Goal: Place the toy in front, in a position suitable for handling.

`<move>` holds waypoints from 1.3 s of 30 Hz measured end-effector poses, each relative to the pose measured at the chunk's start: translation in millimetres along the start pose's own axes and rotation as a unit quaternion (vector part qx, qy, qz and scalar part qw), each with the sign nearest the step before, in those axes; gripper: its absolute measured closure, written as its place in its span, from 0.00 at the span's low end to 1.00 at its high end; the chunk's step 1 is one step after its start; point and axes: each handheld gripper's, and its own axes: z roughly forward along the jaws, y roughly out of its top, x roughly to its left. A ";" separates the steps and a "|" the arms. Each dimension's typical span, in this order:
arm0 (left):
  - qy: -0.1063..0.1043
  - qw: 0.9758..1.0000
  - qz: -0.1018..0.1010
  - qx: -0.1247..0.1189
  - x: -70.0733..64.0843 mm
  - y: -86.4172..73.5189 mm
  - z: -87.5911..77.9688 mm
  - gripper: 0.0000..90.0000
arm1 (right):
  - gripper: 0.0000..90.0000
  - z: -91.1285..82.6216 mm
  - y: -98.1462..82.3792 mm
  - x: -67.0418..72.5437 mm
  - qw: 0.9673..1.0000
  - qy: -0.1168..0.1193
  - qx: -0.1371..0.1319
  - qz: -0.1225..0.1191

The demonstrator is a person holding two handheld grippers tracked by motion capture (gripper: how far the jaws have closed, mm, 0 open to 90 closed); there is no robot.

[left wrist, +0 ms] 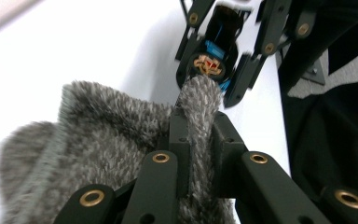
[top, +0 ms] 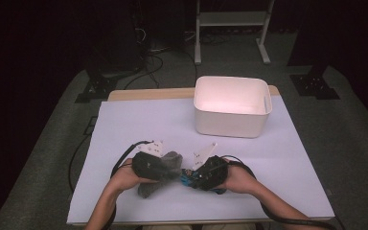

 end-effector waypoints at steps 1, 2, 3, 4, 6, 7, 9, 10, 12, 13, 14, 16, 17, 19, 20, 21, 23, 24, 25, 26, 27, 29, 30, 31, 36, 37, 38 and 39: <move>0.004 1.000 0.003 -0.001 -1.0 2.8 -6.4 0.90 | 0.64 -0.9 3.6 -1.3 1.000 -0.002 -0.014 -0.002; 0.009 1.000 0.007 -0.002 -1.6 5.0 -11.6 0.90 | 0.64 -1.4 7.2 -2.6 1.000 -0.001 -0.025 -0.002; 0.017 1.000 0.008 -0.005 -2.5 8.6 -20.6 0.90 | 0.64 -2.0 10.0 -3.2 0.999 -0.003 -0.033 -0.003; 0.021 1.000 0.011 -0.005 -2.5 10.8 -26.4 0.90 | 0.64 -2.6 15.3 -4.6 0.999 -0.002 -0.048 -0.002; 0.032 0.999 0.016 -0.009 -4.0 16.4 -39.8 0.90 | 0.64 -3.5 23.8 -6.7 0.998 -0.001 -0.070 -0.002; 0.035 0.999 0.018 -0.013 -5.3 18.8 -44.5 0.90 | 0.64 -3.9 26.5 -7.2 0.997 -0.001 -0.077 0.000; 0.037 0.999 0.023 -0.013 -7.7 22.4 -48.6 0.90 | 0.64 -3.7 31.7 -8.9 0.996 0.002 -0.087 0.000; 0.036 0.999 0.025 -0.009 -8.2 23.2 -47.7 0.90 | 0.64 -3.1 32.6 -8.5 0.996 0.003 -0.088 0.001; 0.031 0.999 0.025 -0.003 -8.2 23.1 -42.8 0.90 | 0.64 -0.9 30.0 -8.7 0.997 0.001 -0.083 -0.006; 0.030 0.999 0.025 0.000 -7.8 22.4 -39.8 0.90 | 0.64 -0.1 27.8 -8.4 0.997 0.001 -0.081 -0.006; 0.027 0.999 0.025 0.001 -7.0 21.5 -37.1 0.90 | 0.64 1.1 24.6 -8.2 0.997 0.002 -0.079 -0.003; 0.021 1.000 0.021 0.002 -5.5 19.6 -30.7 0.90 | 0.64 2.9 16.5 -7.6 0.997 0.004 -0.074 -0.002; 0.020 1.000 0.021 0.003 -5.2 19.2 -28.9 0.90 | 0.64 2.8 13.2 -6.6 0.998 0.003 -0.070 0.000; 0.017 1.000 0.016 0.002 -4.3 18.8 -25.2 0.90 | 0.64 1.7 7.4 -5.9 0.997 0.005 -0.073 -0.002; 0.016 1.000 0.016 0.000 -4.1 19.0 -24.0 0.90 | 0.64 -0.6 4.9 -5.4 0.997 0.004 -0.081 0.001; 0.016 1.000 0.018 0.002 -3.6 19.7 -23.7 0.90 | 0.64 -3.1 3.2 -5.5 0.997 0.005 -0.082 0.003; 0.018 1.000 0.016 0.007 -2.9 20.4 -21.5 0.90 | 0.64 -6.2 -1.0 -4.9 0.997 0.002 -0.077 0.001; 0.016 1.000 0.015 0.009 -3.1 20.8 -19.9 0.90 | 0.64 -8.6 -3.7 -4.8 0.997 0.000 -0.082 0.001; 0.014 1.000 0.018 0.013 -2.8 21.5 -18.4 0.90 | 0.64 -11.4 -5.4 -4.8 0.996 0.002 -0.086 0.005; 0.013 1.000 0.020 0.017 -2.8 22.6 -16.7 0.90 | 0.64 -14.3 -6.7 -4.3 0.996 0.001 -0.087 0.007; 0.013 1.000 0.019 0.019 -3.4 23.8 -14.7 0.90 | 0.64 -17.2 -8.2 -4.4 0.996 -0.001 -0.088 0.008; 0.006 1.000 0.022 0.013 -3.6 26.6 -11.8 0.90 | 0.64 -22.9 -11.2 -4.0 0.996 -0.001 -0.089 0.012; 0.002 1.000 0.021 0.007 -3.3 27.3 -10.5 0.90 | 0.64 -24.9 -12.1 -3.4 0.996 -0.003 -0.088 0.011; -0.001 1.000 0.020 0.006 -2.4 27.8 -9.5 0.90 | 0.64 -27.7 -13.3 -2.3 0.996 -0.006 -0.088 0.007; -0.008 1.000 0.019 0.000 -1.2 31.9 -5.6 0.90 | 0.65 -33.4 -17.7 1.3 0.995 -0.013 -0.095 0.007; -0.006 1.000 0.022 0.001 -1.6 33.4 -7.0 0.90 | 0.65 -32.9 -17.7 1.3 0.995 -0.013 -0.100 0.009; -0.003 1.000 0.021 -0.003 -2.7 34.5 -9.1 0.90 | 0.65 -32.6 -17.4 0.9 0.994 -0.012 -0.105 0.010; 0.001 1.000 0.024 -0.004 -3.2 35.7 -12.2 0.90 | 0.65 -32.2 -16.6 0.5 0.994 -0.009 -0.113 0.010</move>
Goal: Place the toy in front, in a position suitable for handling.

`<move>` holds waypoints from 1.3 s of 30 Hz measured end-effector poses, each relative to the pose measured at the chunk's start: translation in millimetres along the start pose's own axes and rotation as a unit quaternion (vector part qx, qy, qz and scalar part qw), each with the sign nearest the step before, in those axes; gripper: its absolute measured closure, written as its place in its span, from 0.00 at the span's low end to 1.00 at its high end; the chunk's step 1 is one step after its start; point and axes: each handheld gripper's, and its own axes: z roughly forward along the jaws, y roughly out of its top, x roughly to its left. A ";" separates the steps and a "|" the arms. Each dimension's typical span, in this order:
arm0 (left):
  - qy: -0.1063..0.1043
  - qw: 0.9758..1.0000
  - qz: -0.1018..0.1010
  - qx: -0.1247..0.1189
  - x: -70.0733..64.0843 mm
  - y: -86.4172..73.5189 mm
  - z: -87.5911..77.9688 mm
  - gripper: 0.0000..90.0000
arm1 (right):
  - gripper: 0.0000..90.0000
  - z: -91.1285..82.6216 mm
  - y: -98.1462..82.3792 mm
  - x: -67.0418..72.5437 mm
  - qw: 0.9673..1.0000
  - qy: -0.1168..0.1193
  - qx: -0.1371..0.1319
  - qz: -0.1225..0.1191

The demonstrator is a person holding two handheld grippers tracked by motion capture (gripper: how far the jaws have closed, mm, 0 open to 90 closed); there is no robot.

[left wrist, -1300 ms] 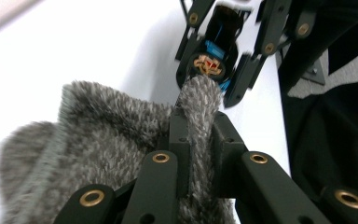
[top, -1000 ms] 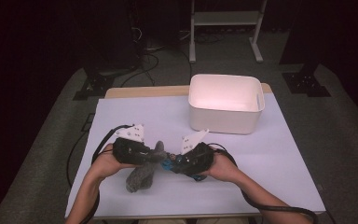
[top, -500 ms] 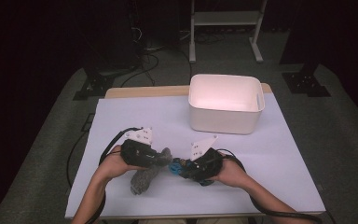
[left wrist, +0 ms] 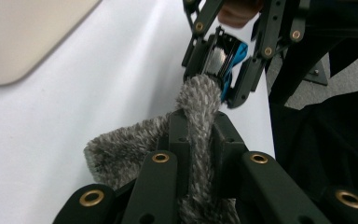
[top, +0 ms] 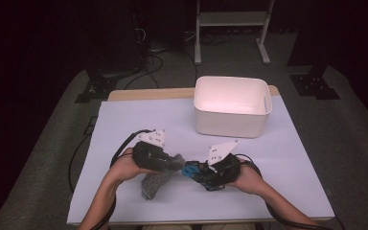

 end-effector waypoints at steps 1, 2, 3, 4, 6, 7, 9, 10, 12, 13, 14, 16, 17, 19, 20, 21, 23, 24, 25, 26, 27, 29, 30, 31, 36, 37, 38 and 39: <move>0.004 1.000 0.001 0.001 -0.7 1.1 -3.7 0.90 | 0.65 0.5 1.1 0.0 1.000 -0.002 -0.007 0.000; 0.008 1.000 0.002 0.001 -2.1 2.6 -8.3 0.90 | 0.65 0.8 2.8 -0.6 1.000 -0.001 -0.013 0.001; 0.010 1.000 0.003 -0.001 -3.2 3.7 -10.7 0.90 | 0.65 1.9 5.3 -1.8 1.000 0.005 -0.023 0.002; 0.015 1.000 0.005 0.002 -4.7 5.2 -14.4 0.90 | 0.65 2.5 6.9 -1.9 1.000 0.007 -0.028 0.003; 0.019 1.000 0.010 -0.004 -7.8 8.2 -21.2 0.90 | 0.65 5.5 10.8 -3.7 0.999 0.013 -0.040 0.004; 0.016 1.000 0.012 -0.011 -9.5 9.5 -24.1 0.90 | 0.65 7.0 12.2 -4.0 0.999 0.015 -0.044 0.005; 0.014 1.000 0.017 -0.008 -11.2 10.5 -23.9 0.90 | 0.65 11.5 13.5 -4.0 0.999 0.020 -0.048 0.005; 0.015 1.000 0.018 0.001 -11.9 10.5 -21.2 0.90 | 0.65 13.3 13.3 -3.5 0.999 0.020 -0.045 0.002; 0.014 1.000 0.016 0.005 -12.3 9.7 -16.6 0.90 | 0.65 16.8 11.0 -1.5 0.999 0.013 -0.039 -0.003; 0.012 1.000 0.015 0.001 -11.9 9.7 -16.5 0.90 | 0.66 15.9 10.7 -2.0 0.999 0.012 -0.039 -0.001; 0.012 1.000 0.016 0.002 -11.9 10.0 -15.3 0.90 | 0.68 14.6 10.5 -2.4 0.999 0.013 -0.039 0.002; 0.013 1.000 0.019 0.006 -12.6 13.2 -13.1 0.90 | 0.68 12.4 11.0 -2.2 0.999 0.006 -0.034 0.003; 0.012 1.000 0.022 0.008 -12.8 14.6 -12.7 0.90 | 0.68 11.5 12.1 -1.9 1.000 0.005 -0.029 -0.002; 0.017 0.999 0.030 0.018 -13.4 19.6 -11.3 0.90 | 0.68 9.7 13.1 -1.9 1.000 0.005 -0.023 -0.002; 0.019 0.999 0.030 0.022 -14.2 21.7 -10.5 0.90 | 0.68 9.2 12.9 -2.5 1.000 0.006 -0.022 0.000; 0.019 0.999 0.033 0.026 -14.5 23.9 -9.5 0.90 | 0.67 8.3 12.7 -3.6 1.000 0.008 -0.022 0.002; 0.027 0.998 0.038 0.035 -14.3 28.0 -7.7 0.90 | 0.60 6.2 12.2 -4.6 1.000 0.016 -0.018 0.006; 0.028 0.998 0.039 0.038 -14.1 29.4 -7.1 0.90 | 0.57 5.6 11.6 -3.9 1.000 0.013 -0.013 0.002; 0.027 0.998 0.040 0.040 -14.0 31.3 -5.9 0.90 | 0.56 4.8 10.9 -3.0 1.000 0.012 -0.009 0.001; 0.025 0.998 0.043 0.044 -14.1 33.6 -5.2 0.90 | 0.55 4.0 9.9 -2.4 1.000 0.012 -0.005 -0.003; 0.023 0.998 0.047 0.047 -14.9 36.8 -3.6 0.90 | 0.56 2.6 8.9 -1.5 1.000 0.009 -0.001 -0.004; 0.024 0.997 0.052 0.053 -15.6 40.0 -2.4 0.90 | 0.58 -3.4 6.1 -2.3 1.000 0.010 -0.002 -0.006; 0.025 0.997 0.055 0.057 -15.5 41.2 -1.8 0.90 | 0.59 -7.0 4.6 -3.3 1.000 0.010 -0.006 -0.002; 0.026 0.997 0.055 0.058 -15.4 41.8 -1.3 0.90 | 0.59 -10.7 3.1 -4.2 1.000 0.006 -0.009 0.000; 0.020 0.997 0.055 0.057 -15.1 45.0 1.8 0.90 | 0.68 -19.6 -3.4 -3.6 1.000 -0.002 -0.028 0.005; 0.020 0.997 0.055 0.058 -15.3 45.5 1.9 0.90 | 0.68 -19.8 -3.7 -3.1 1.000 -0.003 -0.029 0.002; 0.020 0.997 0.055 0.058 -15.4 45.9 2.0 0.90 | 0.68 -19.9 -3.8 -2.4 1.000 -0.006 -0.030 -0.002; 0.018 0.997 0.055 0.058 -15.7 46.2 1.8 0.90 | 0.68 -19.8 -4.0 -2.3 1.000 -0.006 -0.030 -0.003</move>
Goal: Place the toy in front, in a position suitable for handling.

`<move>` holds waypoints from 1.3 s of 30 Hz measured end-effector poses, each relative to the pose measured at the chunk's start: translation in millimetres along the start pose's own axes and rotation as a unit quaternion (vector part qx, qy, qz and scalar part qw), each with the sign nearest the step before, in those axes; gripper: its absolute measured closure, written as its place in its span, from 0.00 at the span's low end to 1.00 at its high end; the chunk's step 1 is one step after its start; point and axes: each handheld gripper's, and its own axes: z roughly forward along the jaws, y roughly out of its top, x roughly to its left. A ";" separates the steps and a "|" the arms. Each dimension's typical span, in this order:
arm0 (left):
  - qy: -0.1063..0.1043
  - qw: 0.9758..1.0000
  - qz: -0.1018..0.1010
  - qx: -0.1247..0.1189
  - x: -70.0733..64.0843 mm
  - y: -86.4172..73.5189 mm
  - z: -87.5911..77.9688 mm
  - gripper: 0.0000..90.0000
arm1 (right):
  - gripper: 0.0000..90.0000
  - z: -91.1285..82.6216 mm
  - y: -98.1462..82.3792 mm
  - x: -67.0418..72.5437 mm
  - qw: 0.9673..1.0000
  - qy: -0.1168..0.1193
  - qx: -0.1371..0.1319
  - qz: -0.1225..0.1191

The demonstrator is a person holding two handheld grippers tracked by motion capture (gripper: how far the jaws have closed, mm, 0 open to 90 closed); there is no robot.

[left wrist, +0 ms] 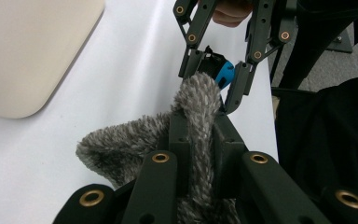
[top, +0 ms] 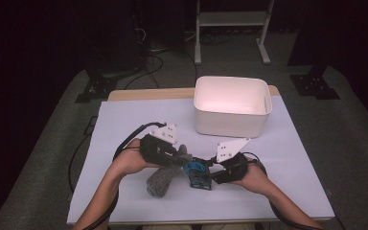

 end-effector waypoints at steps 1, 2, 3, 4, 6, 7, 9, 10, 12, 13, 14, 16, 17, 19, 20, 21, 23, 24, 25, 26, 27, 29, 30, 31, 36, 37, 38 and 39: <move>0.000 1.000 0.001 0.000 -0.2 0.7 -0.5 0.90 | 0.68 0.1 0.0 -0.1 1.000 0.001 -0.001 -0.002; 0.001 1.000 0.004 -0.001 -0.6 1.7 -1.1 0.90 | 0.68 0.2 0.2 -0.1 1.000 0.001 -0.001 -0.005; 0.003 1.000 0.006 -0.001 -1.0 2.9 -1.7 0.90 | 0.68 0.6 0.5 0.5 1.000 0.001 0.000 -0.004; 0.007 1.000 0.010 -0.002 -2.1 5.3 -1.8 0.90 | 0.68 0.9 0.7 0.6 1.000 0.000 -0.001 -0.004; 0.008 1.000 0.016 0.006 -4.3 9.3 -1.1 0.90 | 0.68 2.0 0.9 -0.2 1.000 0.002 -0.003 -0.006; 0.012 1.000 0.020 0.012 -5.6 12.8 -0.6 0.90 | 0.68 2.3 0.9 -0.4 1.000 0.003 -0.004 -0.006; 0.013 0.999 0.027 0.016 -6.5 19.0 -0.7 0.90 | 0.68 2.6 1.0 -1.1 1.000 0.003 -0.004 -0.006; 0.012 0.999 0.031 0.014 -7.4 22.3 -0.8 0.90 | 0.68 2.9 1.0 -1.2 1.000 0.002 -0.004 -0.005; 0.008 0.999 0.040 0.012 -9.2 29.1 -0.3 0.90 | 0.68 3.3 1.2 -0.7 1.000 0.002 -0.006 -0.006; 0.005 0.999 0.044 0.015 -10.0 32.7 1.0 0.90 | 0.68 3.7 1.3 -0.3 1.000 0.002 -0.006 -0.008; 0.003 0.999 0.046 0.016 -11.4 35.8 3.3 0.90 | 0.68 3.9 1.7 0.3 1.000 0.002 -0.005 -0.009; -0.003 0.998 0.058 0.018 -12.7 42.7 7.1 0.90 | 0.68 4.7 2.0 0.5 1.000 0.001 -0.007 -0.009; -0.009 0.998 0.062 0.017 -13.6 45.9 9.1 0.90 | 0.68 4.8 1.8 0.5 1.000 0.001 -0.007 -0.010; -0.010 0.998 0.060 0.030 -13.9 50.1 15.6 0.90 | 0.68 5.1 1.4 1.2 1.000 0.003 -0.010 -0.008; -0.011 0.997 0.060 0.036 -13.2 50.6 19.2 0.90 | 0.68 5.7 0.9 1.5 1.000 0.002 -0.014 -0.008; -0.013 0.998 0.059 0.035 -12.3 50.4 21.1 0.90 | 0.68 5.9 0.2 1.1 1.000 0.000 -0.016 -0.008; -0.016 0.998 0.056 0.028 -11.7 49.9 21.6 0.90 | 0.68 4.4 -2.3 -0.1 1.000 0.002 -0.021 -0.001; -0.015 0.998 0.056 0.028 -11.6 49.9 21.6 0.90 | 0.68 3.9 -3.0 -0.4 1.000 0.002 -0.022 0.000; -0.016 0.998 0.057 0.029 -11.7 49.9 21.0 0.90 | 0.68 3.8 -3.5 -0.6 1.000 0.002 -0.024 0.000; -0.013 0.998 0.054 0.024 -12.5 49.4 19.5 0.90 | 0.68 3.8 -3.4 -0.6 1.000 0.002 -0.024 -0.002; -0.011 0.998 0.057 0.024 -12.0 48.9 17.3 0.90 | 0.68 3.7 -2.7 -0.1 1.000 0.002 -0.021 -0.002; -0.005 0.999 0.048 0.012 -10.9 43.3 10.0 0.90 | 0.68 3.4 -2.3 0.2 1.000 0.002 -0.019 -0.006; -0.005 0.999 0.039 0.006 -10.3 39.1 7.2 0.90 | 0.68 3.0 -2.5 0.0 1.000 0.002 -0.019 -0.007; -0.002 0.999 0.035 0.004 -9.0 34.7 3.9 0.90 | 0.68 2.6 -2.5 0.0 1.000 0.003 -0.018 -0.006; 0.005 1.000 0.006 0.003 -2.4 11.0 -3.3 0.90 | 0.69 1.2 -2.8 -1.2 1.000 0.004 -0.015 -0.006; 0.005 1.000 -0.001 0.001 -1.0 5.8 -2.8 0.90 | 0.68 1.2 -2.6 -1.1 1.000 0.004 -0.014 -0.006; 0.004 1.000 -0.003 0.003 0.1 3.2 -2.7 0.90 | 0.68 1.5 -2.2 -1.1 1.000 0.004 -0.013 -0.007; 0.005 1.000 -0.007 0.004 1.4 -0.1 -2.6 0.90 | 0.68 1.6 -2.0 -1.0 1.000 0.004 -0.013 -0.007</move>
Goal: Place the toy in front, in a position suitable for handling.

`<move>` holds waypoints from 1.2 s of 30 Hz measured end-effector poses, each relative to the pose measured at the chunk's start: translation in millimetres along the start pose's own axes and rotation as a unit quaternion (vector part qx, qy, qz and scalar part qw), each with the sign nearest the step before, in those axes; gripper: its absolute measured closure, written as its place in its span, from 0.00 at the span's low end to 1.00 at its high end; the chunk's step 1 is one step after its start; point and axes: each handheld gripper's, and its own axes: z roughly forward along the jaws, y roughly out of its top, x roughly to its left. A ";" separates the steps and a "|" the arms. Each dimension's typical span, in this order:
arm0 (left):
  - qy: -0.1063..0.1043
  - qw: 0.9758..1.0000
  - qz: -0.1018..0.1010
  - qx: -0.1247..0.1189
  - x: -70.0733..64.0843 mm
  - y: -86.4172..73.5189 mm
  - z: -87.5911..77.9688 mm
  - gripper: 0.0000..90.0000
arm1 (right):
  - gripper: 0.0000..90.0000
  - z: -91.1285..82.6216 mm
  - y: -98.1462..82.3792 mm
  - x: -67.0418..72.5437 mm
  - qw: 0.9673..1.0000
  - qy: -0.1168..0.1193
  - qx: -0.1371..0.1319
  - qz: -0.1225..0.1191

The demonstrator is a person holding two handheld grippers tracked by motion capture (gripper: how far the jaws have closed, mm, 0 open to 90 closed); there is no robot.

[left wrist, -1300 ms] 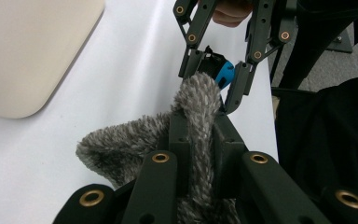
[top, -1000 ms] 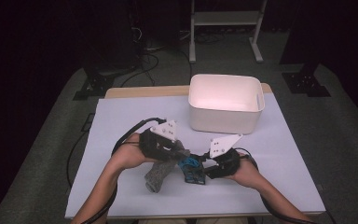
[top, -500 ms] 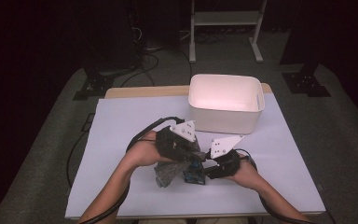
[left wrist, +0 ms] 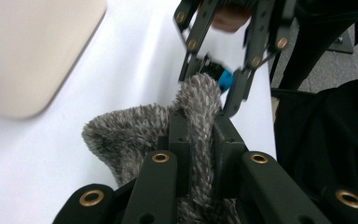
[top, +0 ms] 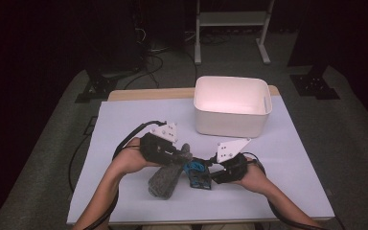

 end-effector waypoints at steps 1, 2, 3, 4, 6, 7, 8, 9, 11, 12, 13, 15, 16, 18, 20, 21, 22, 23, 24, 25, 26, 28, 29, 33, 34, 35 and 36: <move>0.000 1.000 -0.004 0.000 1.7 -3.7 0.0 0.90 | 0.68 0.2 0.0 -0.2 1.000 0.000 -0.001 0.000; 0.000 1.000 -0.005 0.002 2.8 -5.6 -0.4 0.90 | 0.68 0.3 -0.2 -0.5 1.000 0.000 -0.002 0.002; 0.001 1.000 -0.008 0.003 3.5 -7.4 -0.4 0.90 | 0.68 0.4 -0.3 -0.6 1.000 0.000 -0.002 0.003; 0.002 1.000 -0.010 0.009 4.6 -9.8 -0.5 0.90 | 0.68 0.5 -0.3 -0.7 1.000 0.000 -0.003 0.003; 0.001 1.000 -0.014 0.010 4.8 -11.7 -0.4 0.90 | 0.68 0.6 -0.3 -1.4 1.000 0.001 -0.003 0.004; -0.001 1.000 -0.015 0.006 4.8 -11.8 -0.9 0.90 | 0.68 0.8 -0.3 -1.5 1.000 0.001 -0.003 0.003; -0.002 1.000 -0.013 0.004 4.8 -10.9 -1.6 0.90 | 0.68 1.0 -0.1 -1.3 1.000 0.001 -0.003 0.004; -0.004 1.000 -0.010 0.000 4.4 -8.6 -2.5 0.90 | 0.68 1.2 0.0 -1.2 1.000 0.001 -0.003 0.003; -0.011 1.000 -0.004 -0.009 1.9 -1.4 -2.9 0.90 | 0.68 2.2 0.5 -0.9 1.000 0.001 -0.002 0.002; -0.010 1.000 0.004 -0.006 0.2 3.8 -2.3 0.90 | 0.68 2.8 1.0 -0.5 1.000 0.000 -0.002 0.001; -0.009 1.000 0.010 -0.001 -1.2 8.0 -1.4 0.90 | 0.68 3.1 1.6 0.0 1.000 0.000 0.000 0.001; -0.004 1.000 0.024 0.014 -5.0 20.0 1.2 0.90 | 0.68 3.6 2.0 0.3 1.000 0.000 0.001 0.001; -0.004 0.999 0.030 0.016 -5.8 24.8 1.5 0.90 | 0.68 3.1 1.6 -0.2 1.000 0.000 0.001 0.002; -0.011 0.999 0.040 0.017 -8.2 33.3 2.7 0.90 | 0.68 2.2 0.3 -0.5 1.000 0.000 -0.002 0.004; -0.014 0.998 0.052 0.023 -10.9 41.1 7.1 0.90 | 0.68 2.6 0.8 0.9 1.000 -0.002 -0.001 0.000; -0.015 0.998 0.057 0.024 -11.4 43.6 9.0 0.90 | 0.68 3.0 1.4 1.4 1.000 -0.003 0.000 0.000; -0.019 0.998 0.061 0.024 -12.0 46.6 11.2 0.90 | 0.68 3.3 1.6 1.4 1.000 -0.003 0.000 0.000; -0.023 0.998 0.063 0.023 -12.5 49.1 13.1 0.90 | 0.68 3.3 1.4 1.2 1.000 -0.002 -0.001 0.001; -0.029 0.997 0.066 0.022 -12.7 52.0 16.1 0.90 | 0.68 3.3 1.0 0.8 1.000 -0.001 -0.002 0.002; -0.032 0.997 0.066 0.027 -12.5 54.6 20.8 0.90 | 0.68 3.6 0.9 0.8 1.000 -0.001 -0.003 0.003; -0.031 0.997 0.066 0.030 -12.2 55.1 22.4 0.90 | 0.68 4.0 1.2 1.3 1.000 -0.002 -0.003 0.003; -0.032 0.997 0.066 0.037 -10.6 55.7 26.8 0.90 | 0.68 4.0 1.3 1.5 1.000 -0.003 -0.003 0.002; -0.032 0.997 0.064 0.033 -10.5 55.5 26.4 0.90 | 0.68 3.5 0.5 0.9 1.000 -0.004 -0.005 0.003; -0.028 0.997 0.065 0.032 -9.8 52.3 21.2 0.90 | 0.68 2.1 -1.9 -0.6 1.000 -0.002 -0.010 0.008; -0.026 0.997 0.061 0.031 -9.8 51.0 20.0 0.90 | 0.68 2.1 -1.9 -0.9 1.000 -0.001 -0.009 0.009; -0.026 0.997 0.061 0.031 -9.8 51.0 20.0 0.90 | 0.68 2.1 -1.9 -0.9 1.000 -0.001 -0.009 0.009; -0.025 0.998 0.057 0.028 -9.4 48.2 17.4 0.90 | 0.68 2.8 -1.3 -0.7 1.000 -0.001 -0.009 0.008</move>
